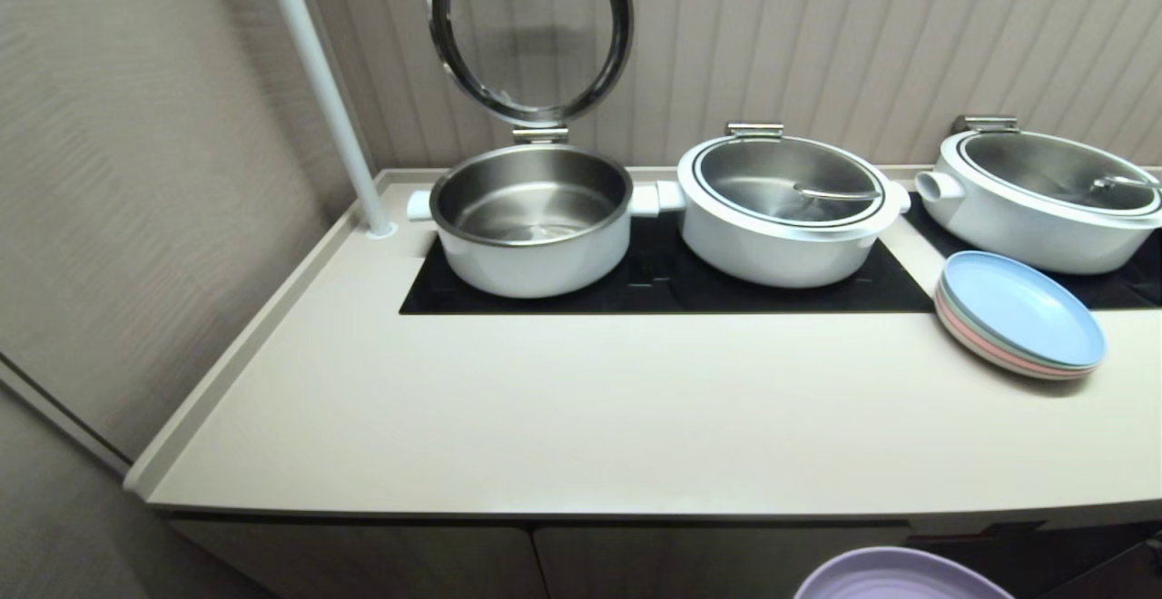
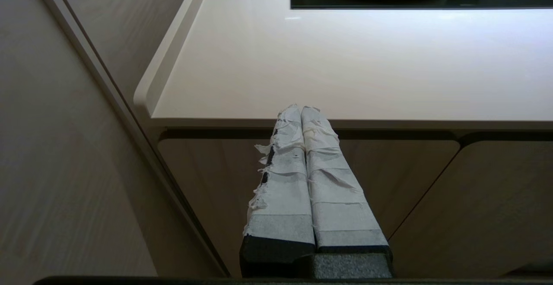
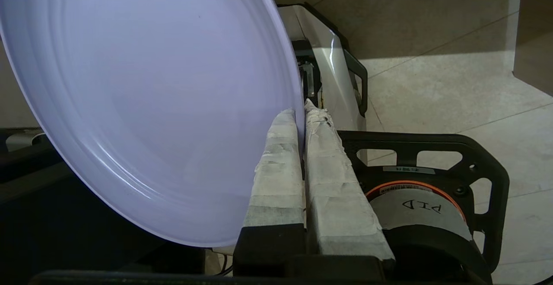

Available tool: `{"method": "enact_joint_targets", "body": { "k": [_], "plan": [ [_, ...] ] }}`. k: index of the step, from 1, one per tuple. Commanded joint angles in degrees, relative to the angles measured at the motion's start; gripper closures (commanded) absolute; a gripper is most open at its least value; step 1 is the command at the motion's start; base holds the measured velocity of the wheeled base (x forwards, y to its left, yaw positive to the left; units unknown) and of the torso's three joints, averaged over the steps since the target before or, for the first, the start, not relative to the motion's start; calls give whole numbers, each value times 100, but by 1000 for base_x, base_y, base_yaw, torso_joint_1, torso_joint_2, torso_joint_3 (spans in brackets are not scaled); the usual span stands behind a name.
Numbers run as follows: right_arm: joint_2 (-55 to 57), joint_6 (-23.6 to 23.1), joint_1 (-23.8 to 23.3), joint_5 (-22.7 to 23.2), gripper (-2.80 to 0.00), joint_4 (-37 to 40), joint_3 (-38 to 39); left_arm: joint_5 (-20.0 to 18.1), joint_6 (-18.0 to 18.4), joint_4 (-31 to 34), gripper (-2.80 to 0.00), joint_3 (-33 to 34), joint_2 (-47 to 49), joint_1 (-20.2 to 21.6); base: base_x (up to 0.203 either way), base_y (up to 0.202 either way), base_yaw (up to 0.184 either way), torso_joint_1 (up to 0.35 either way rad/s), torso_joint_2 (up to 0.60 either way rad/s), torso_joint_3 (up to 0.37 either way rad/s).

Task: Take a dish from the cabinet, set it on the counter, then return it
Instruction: Put it back into the cabinet

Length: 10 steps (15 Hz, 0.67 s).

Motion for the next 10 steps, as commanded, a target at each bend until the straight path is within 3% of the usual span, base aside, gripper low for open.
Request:
{"method": "enact_joint_targets", "body": {
  "k": [1,10],
  "plan": [
    [40,59,63,-2,0,19,1,2,-2,0,0,0,-2,0,0,0,0,0,0,0],
    [14,41,115,-10,0,10,-39,2,-2,0,0,0,-2,0,0,0,0,0,0,0]
  ]
}}
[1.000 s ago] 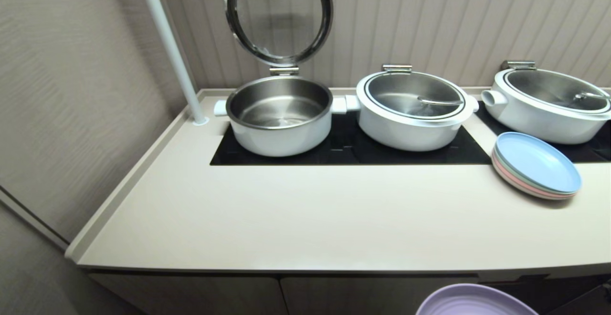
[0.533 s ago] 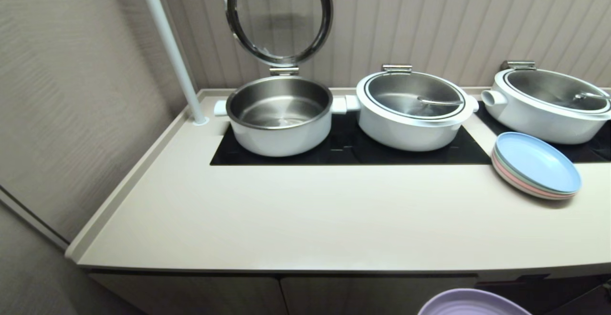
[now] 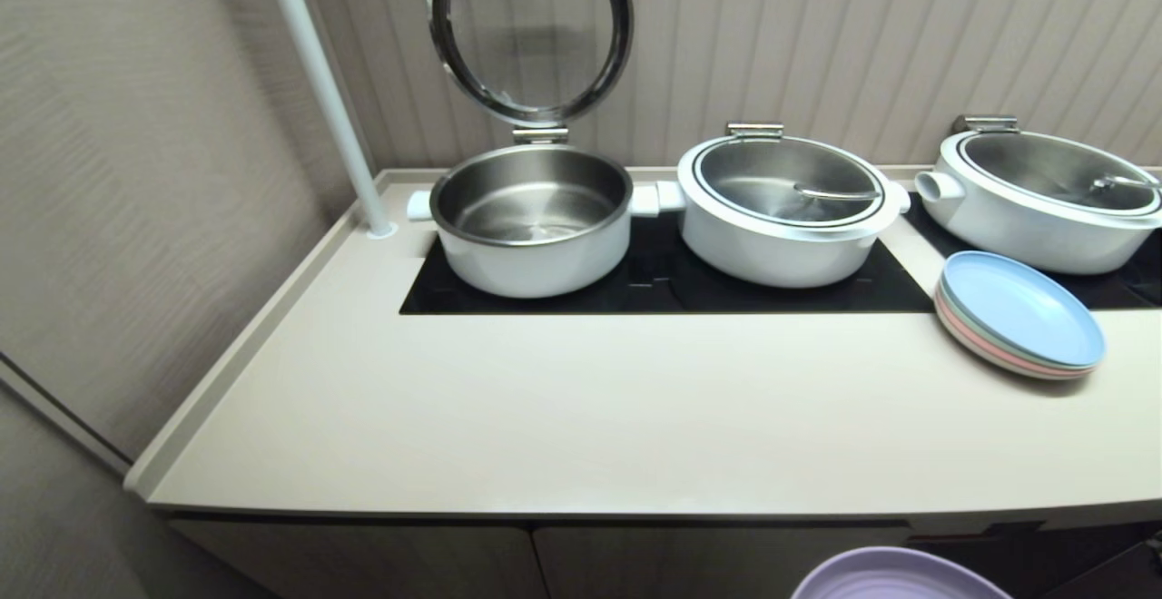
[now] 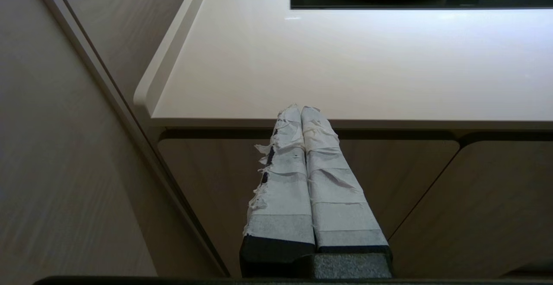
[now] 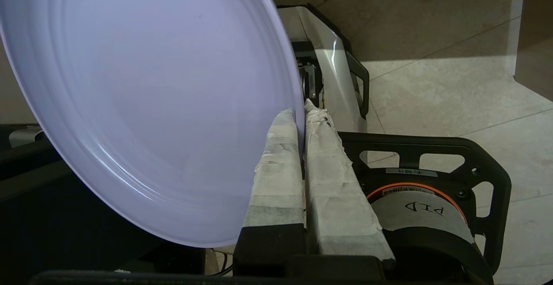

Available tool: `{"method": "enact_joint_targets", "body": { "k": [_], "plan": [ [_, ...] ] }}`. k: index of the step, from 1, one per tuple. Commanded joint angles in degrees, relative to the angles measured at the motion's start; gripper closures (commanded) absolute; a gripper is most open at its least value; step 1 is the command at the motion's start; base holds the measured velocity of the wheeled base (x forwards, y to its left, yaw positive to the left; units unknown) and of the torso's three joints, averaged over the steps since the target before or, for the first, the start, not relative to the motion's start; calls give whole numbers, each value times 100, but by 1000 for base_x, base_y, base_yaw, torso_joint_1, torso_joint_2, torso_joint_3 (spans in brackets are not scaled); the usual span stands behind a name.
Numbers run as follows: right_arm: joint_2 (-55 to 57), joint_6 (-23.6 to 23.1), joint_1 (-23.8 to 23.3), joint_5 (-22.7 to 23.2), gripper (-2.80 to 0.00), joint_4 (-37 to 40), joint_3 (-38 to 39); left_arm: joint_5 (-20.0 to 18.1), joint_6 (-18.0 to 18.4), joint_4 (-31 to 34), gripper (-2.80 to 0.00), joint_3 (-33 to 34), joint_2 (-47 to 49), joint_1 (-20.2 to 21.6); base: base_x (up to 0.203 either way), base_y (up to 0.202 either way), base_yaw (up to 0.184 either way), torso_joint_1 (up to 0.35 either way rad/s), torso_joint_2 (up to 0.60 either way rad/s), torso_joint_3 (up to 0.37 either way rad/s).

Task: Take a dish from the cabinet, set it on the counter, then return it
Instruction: Put it back into the cabinet

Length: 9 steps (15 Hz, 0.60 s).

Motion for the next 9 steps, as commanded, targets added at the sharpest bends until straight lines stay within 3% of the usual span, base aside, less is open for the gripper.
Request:
{"method": "enact_joint_targets", "body": {
  "k": [1,9],
  "plan": [
    [7,19,1,5,0,21,7,2,-2,0,0,0,-2,0,0,0,0,0,0,0],
    [-137,28,-7,-21,0,91,16,2,-2,0,0,0,-2,0,0,0,0,0,0,0]
  ]
}}
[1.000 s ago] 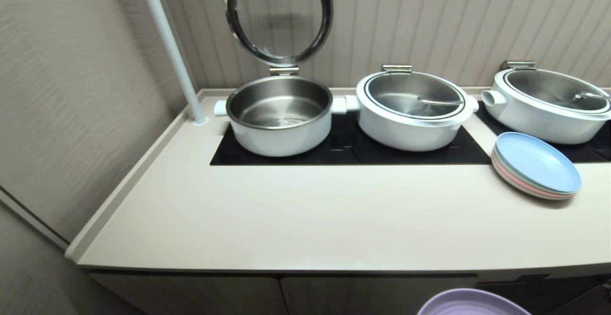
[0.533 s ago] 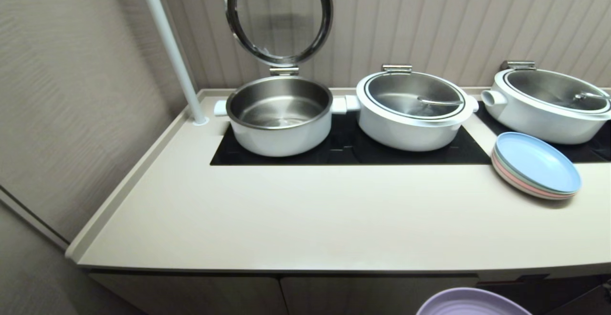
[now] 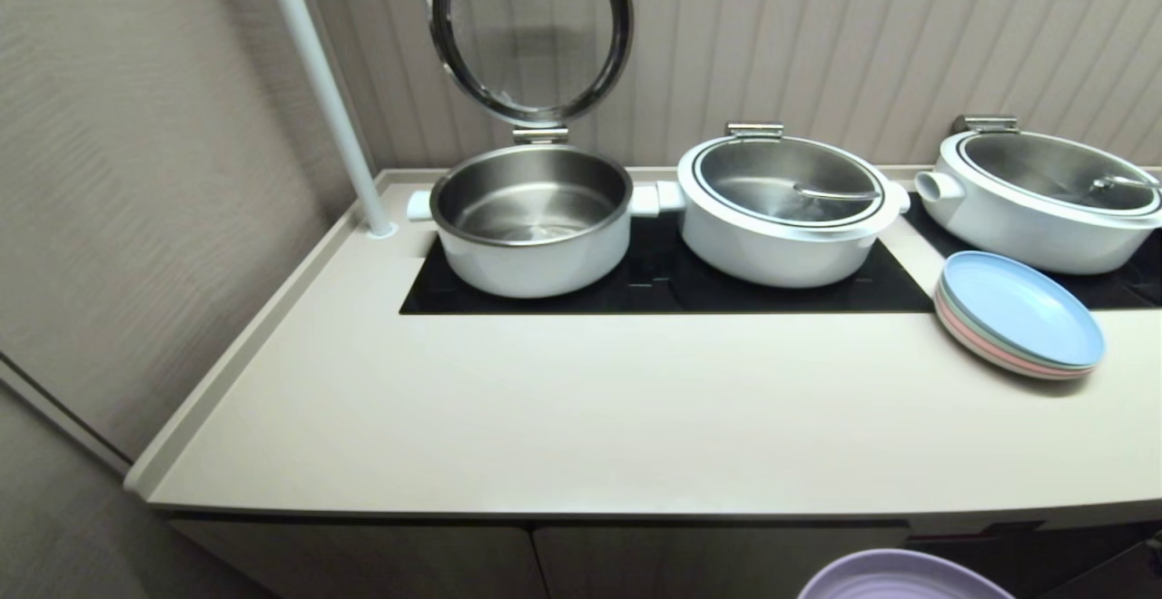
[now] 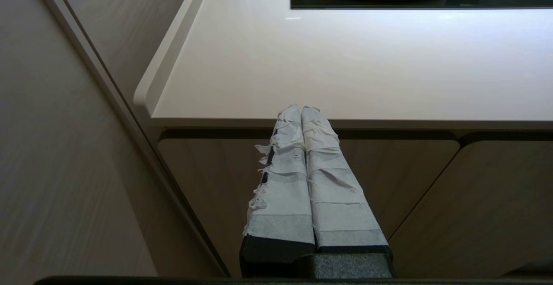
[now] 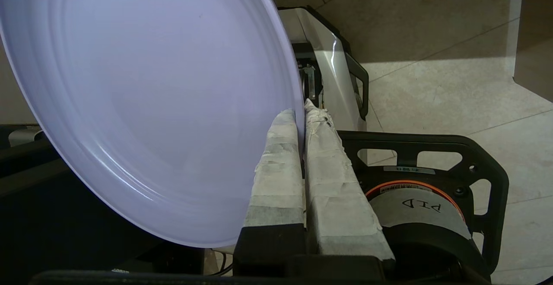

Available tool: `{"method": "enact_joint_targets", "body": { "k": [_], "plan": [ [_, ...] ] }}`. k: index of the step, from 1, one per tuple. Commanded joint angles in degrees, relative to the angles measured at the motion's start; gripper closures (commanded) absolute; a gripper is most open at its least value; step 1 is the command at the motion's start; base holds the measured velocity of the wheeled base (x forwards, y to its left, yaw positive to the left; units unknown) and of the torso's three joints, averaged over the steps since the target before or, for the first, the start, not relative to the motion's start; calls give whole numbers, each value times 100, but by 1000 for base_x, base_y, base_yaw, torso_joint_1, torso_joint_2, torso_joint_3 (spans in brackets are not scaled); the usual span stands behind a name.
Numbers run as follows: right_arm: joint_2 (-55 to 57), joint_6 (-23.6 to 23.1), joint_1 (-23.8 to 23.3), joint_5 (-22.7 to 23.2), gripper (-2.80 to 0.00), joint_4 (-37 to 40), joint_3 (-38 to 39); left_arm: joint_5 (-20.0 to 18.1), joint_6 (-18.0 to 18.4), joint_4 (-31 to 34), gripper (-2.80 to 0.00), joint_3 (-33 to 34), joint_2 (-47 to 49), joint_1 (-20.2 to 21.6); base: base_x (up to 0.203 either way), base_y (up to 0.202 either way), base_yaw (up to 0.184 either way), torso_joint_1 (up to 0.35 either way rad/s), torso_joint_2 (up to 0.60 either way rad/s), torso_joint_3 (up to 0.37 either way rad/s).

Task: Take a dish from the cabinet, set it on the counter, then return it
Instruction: Put it back into the cabinet

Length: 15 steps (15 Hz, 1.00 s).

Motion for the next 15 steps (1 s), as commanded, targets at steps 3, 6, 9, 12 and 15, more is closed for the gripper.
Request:
{"method": "enact_joint_targets", "body": {
  "k": [3,6,9,12,15],
  "plan": [
    [-33,19,1,10,0,35,15,1,-4,0,0,0,-2,0,0,0,0,0,0,0],
    [-134,28,1,9,0,160,32,1,-4,0,0,0,-2,0,0,0,0,0,0,0],
    [-183,28,1,10,0,192,41,1,-4,0,0,0,-2,0,0,0,0,0,0,0],
    [-200,28,1,10,0,192,85,1,-4,0,0,0,-2,0,0,0,0,0,0,0],
    [-257,28,1,10,0,192,98,1,-4,0,0,0,-2,0,0,0,0,0,0,0]
  ]
}}
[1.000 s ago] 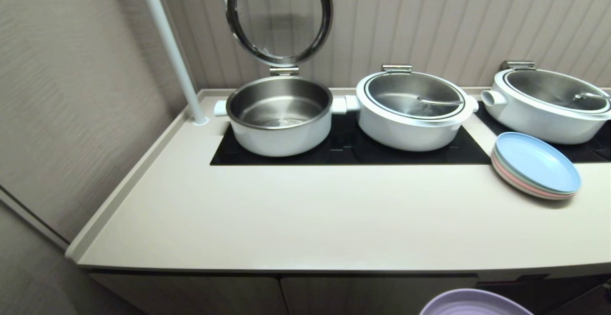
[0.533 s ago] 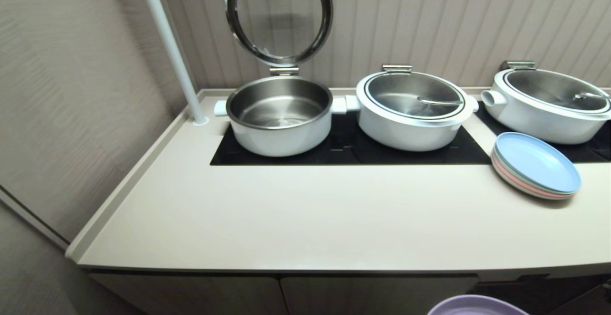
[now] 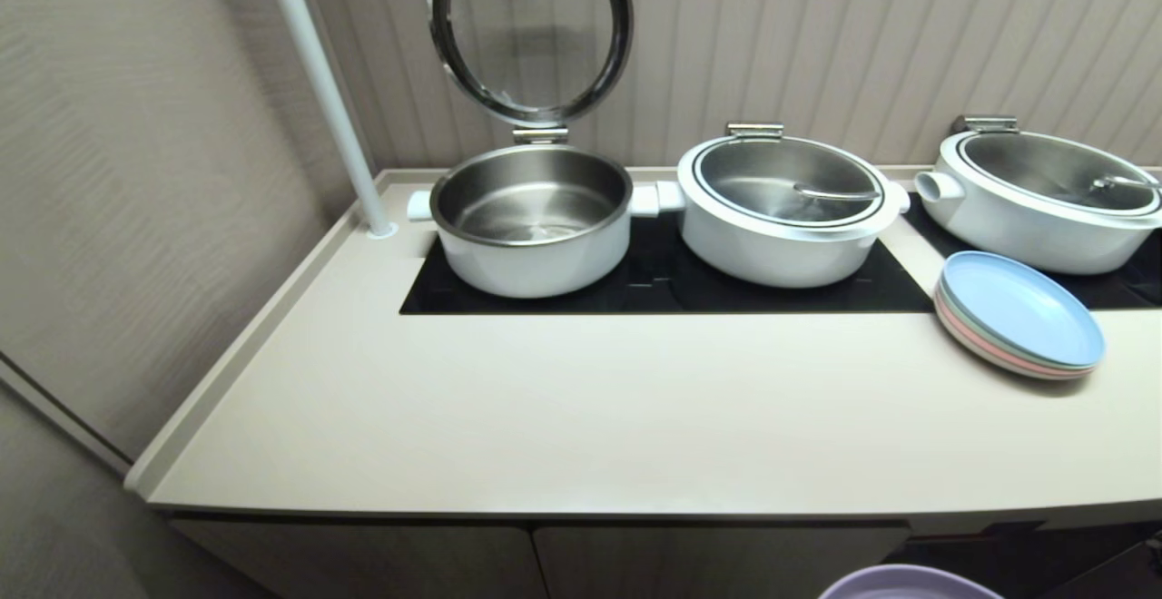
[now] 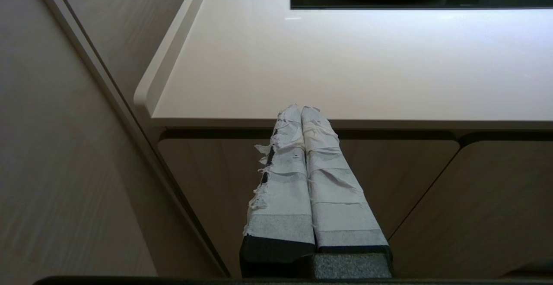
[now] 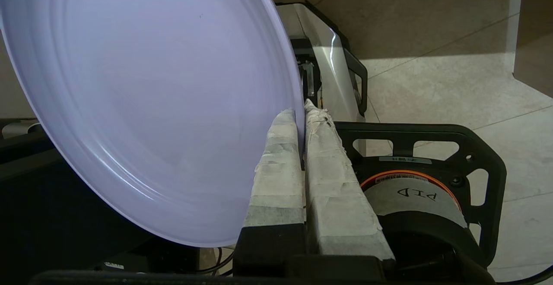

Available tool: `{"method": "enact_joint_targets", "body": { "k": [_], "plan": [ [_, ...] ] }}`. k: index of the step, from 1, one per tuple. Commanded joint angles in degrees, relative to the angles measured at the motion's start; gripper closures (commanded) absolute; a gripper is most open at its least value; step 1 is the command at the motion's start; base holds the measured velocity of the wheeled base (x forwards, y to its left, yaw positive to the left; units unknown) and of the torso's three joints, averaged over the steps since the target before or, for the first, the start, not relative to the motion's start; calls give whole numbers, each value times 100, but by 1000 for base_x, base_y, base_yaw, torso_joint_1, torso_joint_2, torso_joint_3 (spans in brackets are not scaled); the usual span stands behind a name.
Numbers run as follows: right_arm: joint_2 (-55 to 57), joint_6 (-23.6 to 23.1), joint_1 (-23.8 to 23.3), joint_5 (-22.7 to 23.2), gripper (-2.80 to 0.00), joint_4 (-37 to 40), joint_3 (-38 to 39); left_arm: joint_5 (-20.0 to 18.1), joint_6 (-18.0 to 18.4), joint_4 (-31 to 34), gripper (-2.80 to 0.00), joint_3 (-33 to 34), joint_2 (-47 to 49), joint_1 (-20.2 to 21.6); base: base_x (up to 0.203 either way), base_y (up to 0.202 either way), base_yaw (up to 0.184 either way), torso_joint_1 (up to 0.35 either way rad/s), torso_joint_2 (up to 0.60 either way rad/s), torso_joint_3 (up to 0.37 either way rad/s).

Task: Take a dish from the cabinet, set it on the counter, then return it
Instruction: Put it back into the cabinet

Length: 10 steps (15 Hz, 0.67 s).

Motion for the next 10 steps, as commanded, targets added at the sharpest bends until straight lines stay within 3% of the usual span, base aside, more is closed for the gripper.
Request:
{"method": "enact_joint_targets", "body": {
  "k": [1,10],
  "plan": [
    [-36,17,4,2,0,28,13,1,-4,0,0,0,-2,0,0,0,0,0,0,0],
    [-80,30,4,2,0,37,15,1,-4,0,0,0,-2,0,0,0,0,0,0,0]
  ]
}}
